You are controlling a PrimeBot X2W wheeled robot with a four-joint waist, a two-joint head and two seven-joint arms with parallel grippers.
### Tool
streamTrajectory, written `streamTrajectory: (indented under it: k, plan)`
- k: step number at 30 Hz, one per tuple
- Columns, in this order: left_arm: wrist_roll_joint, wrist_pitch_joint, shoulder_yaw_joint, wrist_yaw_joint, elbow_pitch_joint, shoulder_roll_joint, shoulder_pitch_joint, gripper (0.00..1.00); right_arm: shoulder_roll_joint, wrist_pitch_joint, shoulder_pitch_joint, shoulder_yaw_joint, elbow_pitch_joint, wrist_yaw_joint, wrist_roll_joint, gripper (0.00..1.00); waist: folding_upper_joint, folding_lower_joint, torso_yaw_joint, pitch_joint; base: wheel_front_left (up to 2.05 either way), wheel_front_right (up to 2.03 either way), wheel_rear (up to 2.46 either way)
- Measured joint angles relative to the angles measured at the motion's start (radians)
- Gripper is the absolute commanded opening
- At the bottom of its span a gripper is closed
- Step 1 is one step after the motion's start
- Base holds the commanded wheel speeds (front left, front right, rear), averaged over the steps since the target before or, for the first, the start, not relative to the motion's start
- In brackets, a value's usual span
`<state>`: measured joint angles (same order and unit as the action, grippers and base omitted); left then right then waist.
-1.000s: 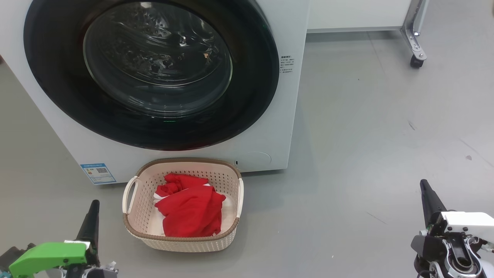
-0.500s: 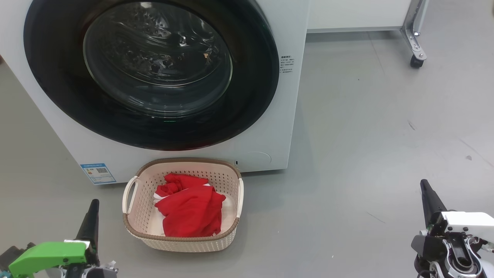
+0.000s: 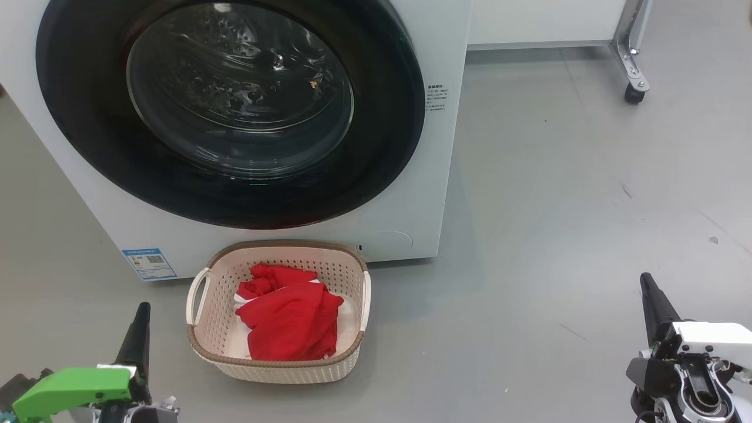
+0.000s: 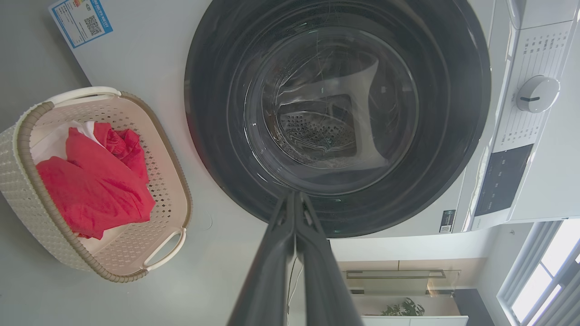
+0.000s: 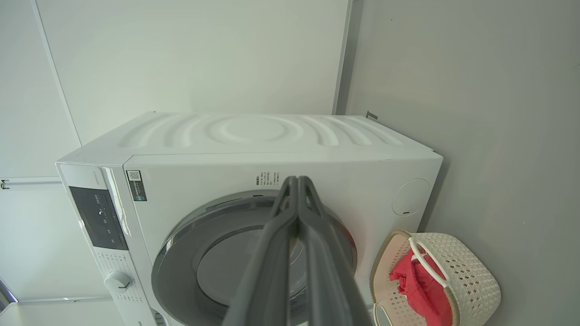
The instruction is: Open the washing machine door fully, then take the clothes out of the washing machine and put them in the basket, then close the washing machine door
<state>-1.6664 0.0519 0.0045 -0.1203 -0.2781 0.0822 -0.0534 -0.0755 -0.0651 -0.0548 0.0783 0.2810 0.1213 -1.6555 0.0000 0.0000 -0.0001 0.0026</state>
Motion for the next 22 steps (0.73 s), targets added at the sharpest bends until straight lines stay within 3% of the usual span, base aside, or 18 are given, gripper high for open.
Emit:
streamTrajectory:
  k: [22]
  plan:
    - [0.0,0.0,0.003,0.0,0.001,0.0,0.0,0.0,0.001,0.0,0.0,0.001,-0.001,0.0,0.0,0.0,0.0,0.0,0.0,0.0,0.0,0.0,0.0]
